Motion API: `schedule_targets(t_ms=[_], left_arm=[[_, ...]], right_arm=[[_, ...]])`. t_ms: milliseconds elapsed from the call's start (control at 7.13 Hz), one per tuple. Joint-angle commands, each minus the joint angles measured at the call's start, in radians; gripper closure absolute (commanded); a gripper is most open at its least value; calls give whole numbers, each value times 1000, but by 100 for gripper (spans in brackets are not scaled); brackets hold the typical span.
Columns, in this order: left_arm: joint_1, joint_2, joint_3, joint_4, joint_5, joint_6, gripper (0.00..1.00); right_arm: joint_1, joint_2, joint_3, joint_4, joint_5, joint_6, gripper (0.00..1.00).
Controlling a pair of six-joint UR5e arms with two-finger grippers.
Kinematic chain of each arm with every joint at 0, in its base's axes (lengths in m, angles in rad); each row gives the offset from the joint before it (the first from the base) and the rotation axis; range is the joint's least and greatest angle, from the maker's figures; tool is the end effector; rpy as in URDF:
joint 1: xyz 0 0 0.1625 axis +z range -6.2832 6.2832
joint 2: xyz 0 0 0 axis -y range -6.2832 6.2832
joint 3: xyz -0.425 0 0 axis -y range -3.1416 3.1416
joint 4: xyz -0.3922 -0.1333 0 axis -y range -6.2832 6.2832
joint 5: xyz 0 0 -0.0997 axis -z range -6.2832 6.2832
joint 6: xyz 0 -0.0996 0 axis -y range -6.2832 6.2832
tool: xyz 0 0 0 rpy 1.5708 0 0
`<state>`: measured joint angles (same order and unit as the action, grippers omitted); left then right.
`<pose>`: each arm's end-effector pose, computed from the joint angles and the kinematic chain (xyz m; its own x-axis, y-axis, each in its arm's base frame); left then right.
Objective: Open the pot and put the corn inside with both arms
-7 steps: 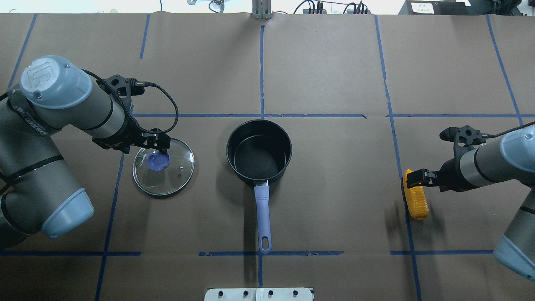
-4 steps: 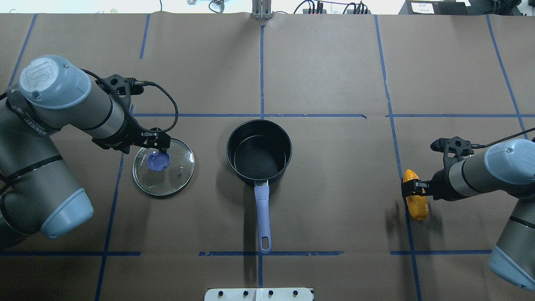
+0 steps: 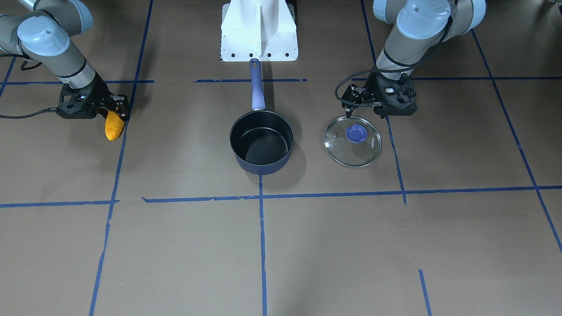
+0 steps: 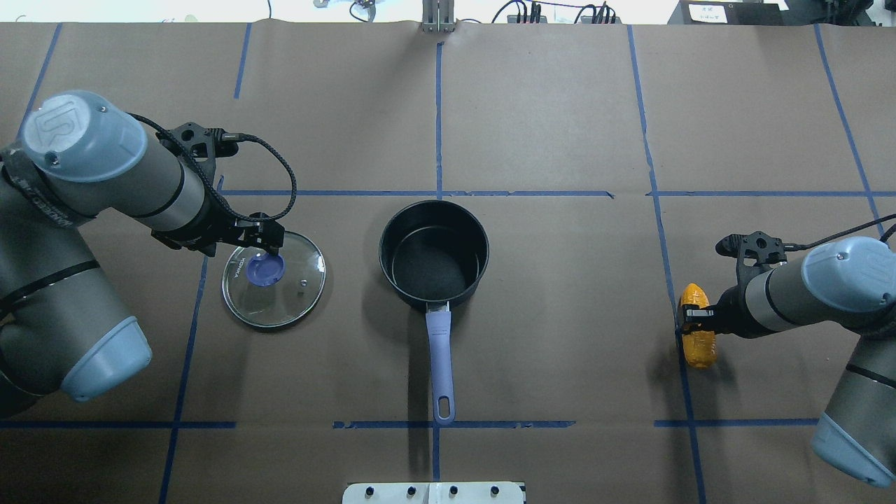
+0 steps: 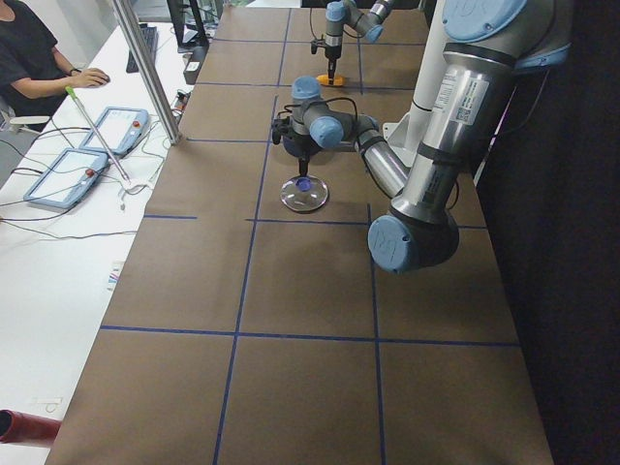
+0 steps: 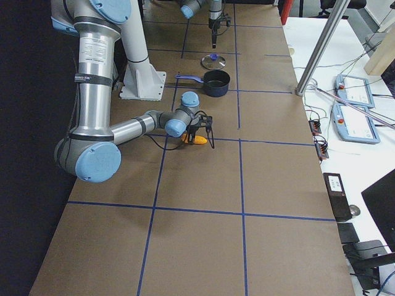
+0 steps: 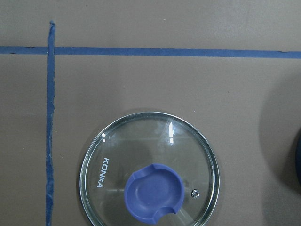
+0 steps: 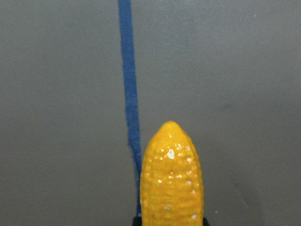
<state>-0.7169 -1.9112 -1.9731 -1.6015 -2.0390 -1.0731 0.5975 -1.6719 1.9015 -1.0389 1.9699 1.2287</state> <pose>0.3673 -0.4373 0.2918 0.6404 0.0069 -0.7680 0.0489 0.9976 0.0498 -0.3391 -0.3451 0.4937 0.6633 0.0775 0.7444 -0.0788 0.9963 -0.0335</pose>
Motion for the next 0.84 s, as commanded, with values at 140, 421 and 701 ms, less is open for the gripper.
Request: schedule_targets(t_ms=[140,421,701], left_arm=[[-33,76,-104,0,-4,8,0],[-35,84,-131,0,-6,5,0],[-33,86,-130,0,-4,4,0]], right_arm=[[11,83,129,-9,1,18,99],[8,403,120,-272,-5,174,98],[-43,713,-43,-437,-73,323,98]])
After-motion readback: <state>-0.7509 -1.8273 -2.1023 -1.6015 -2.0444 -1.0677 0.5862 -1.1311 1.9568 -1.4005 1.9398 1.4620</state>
